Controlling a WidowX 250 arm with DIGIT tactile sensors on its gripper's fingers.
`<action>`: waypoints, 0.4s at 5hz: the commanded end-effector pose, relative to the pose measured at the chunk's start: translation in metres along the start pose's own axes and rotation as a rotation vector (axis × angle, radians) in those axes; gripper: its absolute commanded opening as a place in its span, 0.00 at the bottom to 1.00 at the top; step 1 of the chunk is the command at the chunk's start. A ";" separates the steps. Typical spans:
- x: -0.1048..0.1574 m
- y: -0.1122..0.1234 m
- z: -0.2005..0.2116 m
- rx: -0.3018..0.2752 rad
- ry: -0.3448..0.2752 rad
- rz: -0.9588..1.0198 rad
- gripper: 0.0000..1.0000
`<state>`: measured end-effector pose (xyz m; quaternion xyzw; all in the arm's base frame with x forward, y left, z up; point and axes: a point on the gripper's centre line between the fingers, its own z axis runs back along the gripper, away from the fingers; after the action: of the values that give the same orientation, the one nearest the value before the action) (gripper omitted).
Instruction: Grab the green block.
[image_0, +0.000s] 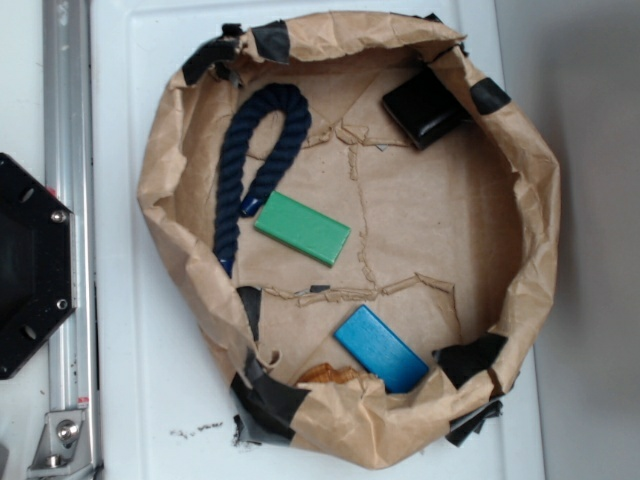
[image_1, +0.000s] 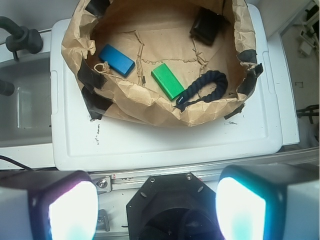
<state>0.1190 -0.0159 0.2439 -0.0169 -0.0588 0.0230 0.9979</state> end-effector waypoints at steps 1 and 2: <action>0.000 0.000 0.000 0.000 0.000 0.000 1.00; 0.047 0.039 -0.029 0.024 -0.065 -0.046 1.00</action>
<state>0.1674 0.0202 0.2146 -0.0049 -0.0792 -0.0098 0.9968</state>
